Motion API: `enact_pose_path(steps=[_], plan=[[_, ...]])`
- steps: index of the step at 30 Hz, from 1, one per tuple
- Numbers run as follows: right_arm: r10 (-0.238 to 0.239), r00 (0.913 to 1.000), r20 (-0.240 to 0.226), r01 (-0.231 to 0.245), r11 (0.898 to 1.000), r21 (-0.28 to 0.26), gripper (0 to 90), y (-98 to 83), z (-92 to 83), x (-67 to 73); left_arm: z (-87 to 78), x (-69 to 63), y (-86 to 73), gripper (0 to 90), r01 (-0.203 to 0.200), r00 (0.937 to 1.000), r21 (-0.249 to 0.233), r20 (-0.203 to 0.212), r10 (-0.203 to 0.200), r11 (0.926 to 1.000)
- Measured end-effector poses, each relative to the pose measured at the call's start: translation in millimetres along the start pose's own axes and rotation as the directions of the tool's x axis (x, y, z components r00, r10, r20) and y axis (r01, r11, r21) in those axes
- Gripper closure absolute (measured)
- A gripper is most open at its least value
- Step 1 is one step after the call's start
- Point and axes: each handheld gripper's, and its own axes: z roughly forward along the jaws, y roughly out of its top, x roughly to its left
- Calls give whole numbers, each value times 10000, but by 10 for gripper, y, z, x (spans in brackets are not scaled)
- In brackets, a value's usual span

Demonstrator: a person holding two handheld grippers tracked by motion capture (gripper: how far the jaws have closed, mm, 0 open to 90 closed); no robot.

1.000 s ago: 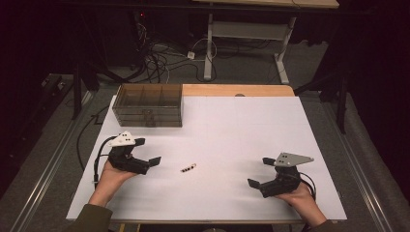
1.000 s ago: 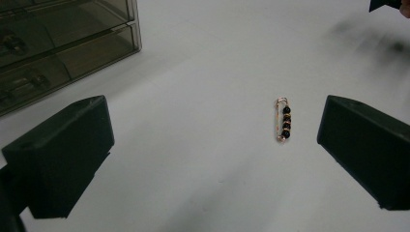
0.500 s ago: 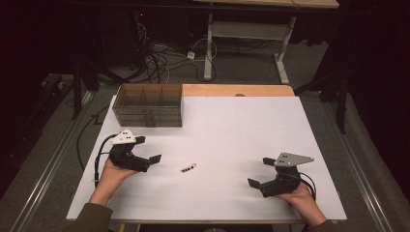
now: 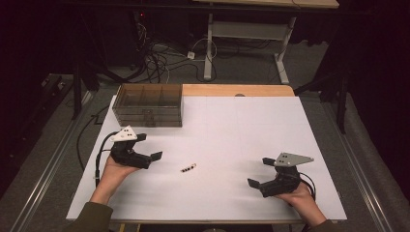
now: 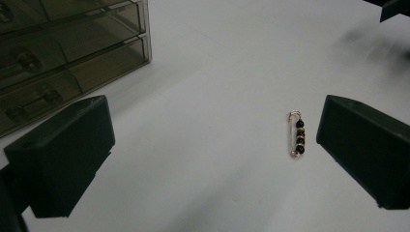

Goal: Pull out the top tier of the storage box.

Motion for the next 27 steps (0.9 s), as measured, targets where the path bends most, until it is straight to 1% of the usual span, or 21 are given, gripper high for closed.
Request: enact_pose_path(steps=[4,12,16,20,27], plan=[[40,10000,9,-40,10000,54,7,-2,2,0,15,13,16,0,16,10000,-21,13,-16,10000],[128,9999,59,-128,9999,-34,24,-1,3,-4,37,32,35,0,16,10000,35,9,-16,10000],[141,9996,235,-139,9999,-62,54,-1,7,-1,46,42,50,0,7,10000,39,11,-7,10000],[219,9991,354,-211,9995,-217,75,2,1,-2,50,47,59,0,5,10000,28,6,-5,10000],[308,9990,338,-301,9993,-216,76,3,0,-11,46,63,77,0,25,10000,-13,-26,-25,10000]])
